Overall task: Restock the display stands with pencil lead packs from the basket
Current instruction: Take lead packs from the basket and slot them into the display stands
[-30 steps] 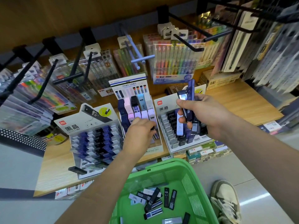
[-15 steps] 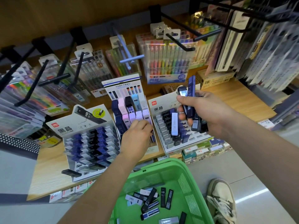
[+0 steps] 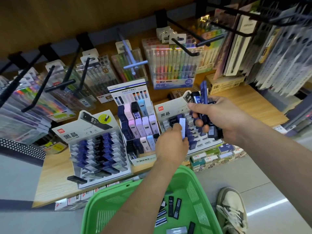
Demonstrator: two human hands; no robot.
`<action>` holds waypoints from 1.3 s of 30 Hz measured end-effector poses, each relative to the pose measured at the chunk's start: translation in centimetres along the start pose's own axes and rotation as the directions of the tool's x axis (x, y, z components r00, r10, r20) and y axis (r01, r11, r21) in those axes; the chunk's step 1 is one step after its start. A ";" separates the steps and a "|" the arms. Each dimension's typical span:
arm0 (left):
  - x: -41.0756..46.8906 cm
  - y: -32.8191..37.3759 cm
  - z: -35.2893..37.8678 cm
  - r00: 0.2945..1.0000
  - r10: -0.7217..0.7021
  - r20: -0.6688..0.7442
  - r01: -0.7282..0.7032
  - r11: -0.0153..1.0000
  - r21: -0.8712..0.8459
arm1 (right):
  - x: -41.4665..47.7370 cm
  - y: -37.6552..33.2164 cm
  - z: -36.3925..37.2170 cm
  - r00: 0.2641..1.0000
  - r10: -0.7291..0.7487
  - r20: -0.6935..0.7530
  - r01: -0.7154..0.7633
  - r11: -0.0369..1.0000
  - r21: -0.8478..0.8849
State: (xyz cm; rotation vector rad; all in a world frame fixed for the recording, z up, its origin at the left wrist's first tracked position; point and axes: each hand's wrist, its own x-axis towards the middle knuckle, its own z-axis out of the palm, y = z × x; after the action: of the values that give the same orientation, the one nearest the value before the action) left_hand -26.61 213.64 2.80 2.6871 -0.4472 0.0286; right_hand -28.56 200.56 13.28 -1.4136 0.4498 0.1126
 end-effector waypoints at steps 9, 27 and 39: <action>-1.1 -0.9 -5.9 0.920 -0.382 0.090 0.300 0.536 -0.789 | -0.3 0.0 -0.5 0.998 -0.042 -0.040 0.031 0.967 -0.254; -5.6 -6.9 -12.5 0.877 -0.292 0.382 0.434 0.138 -0.891 | -1.6 0.7 3.6 0.892 0.220 0.396 -0.071 0.931 -0.358; -3.3 -10.7 -10.4 0.959 -0.285 0.017 0.265 0.866 -0.424 | 0.3 0.5 4.3 0.982 0.168 0.081 -0.149 0.968 -0.202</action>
State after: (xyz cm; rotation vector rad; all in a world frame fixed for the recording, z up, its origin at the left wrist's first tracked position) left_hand -25.87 228.01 7.78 2.2871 -0.0386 -0.0806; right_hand -27.38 204.77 13.12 -1.5554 0.4809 0.3623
